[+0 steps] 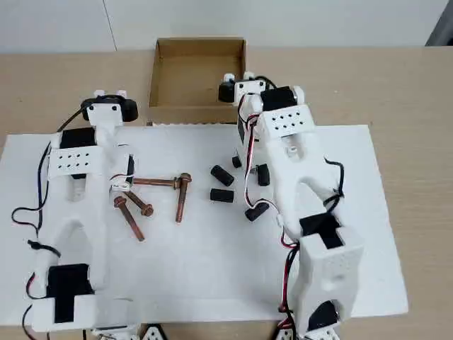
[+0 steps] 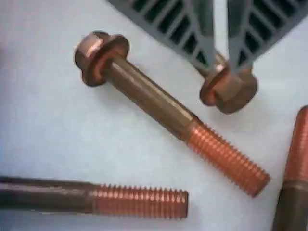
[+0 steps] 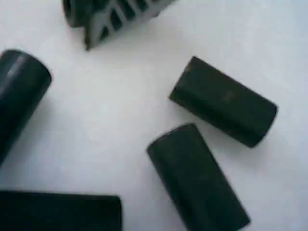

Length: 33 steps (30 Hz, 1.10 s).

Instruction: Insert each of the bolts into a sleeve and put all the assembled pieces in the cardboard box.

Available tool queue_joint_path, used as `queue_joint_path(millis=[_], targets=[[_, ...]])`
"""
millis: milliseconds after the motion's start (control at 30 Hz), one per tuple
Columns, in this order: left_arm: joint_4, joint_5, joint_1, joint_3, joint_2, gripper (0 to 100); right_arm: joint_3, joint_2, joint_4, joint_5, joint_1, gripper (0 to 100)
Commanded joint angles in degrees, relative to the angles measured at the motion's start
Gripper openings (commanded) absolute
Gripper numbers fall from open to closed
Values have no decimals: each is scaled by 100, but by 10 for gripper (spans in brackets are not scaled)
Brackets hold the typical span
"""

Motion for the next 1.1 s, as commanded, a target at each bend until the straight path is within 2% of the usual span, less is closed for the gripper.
queue_joint_path(millis=[0, 733, 800, 900, 1067], targets=[[-114, 18, -9, -242, -26, 8, -255, 127, 4, -53, 4, 136], [-132, 18, 9, -198, -18, 8, -255, 1367, -822, 0, 198, 131], [-132, 18, 9, -189, -18, 8, -255, 1437, -796, -9, 207, 105], [-123, 18, 9, -189, -18, 8, -255, 1402, -778, -35, 207, 0], [-97, 26, 9, -189, -44, 6, -255, 954, -637, -9, 224, 6]])
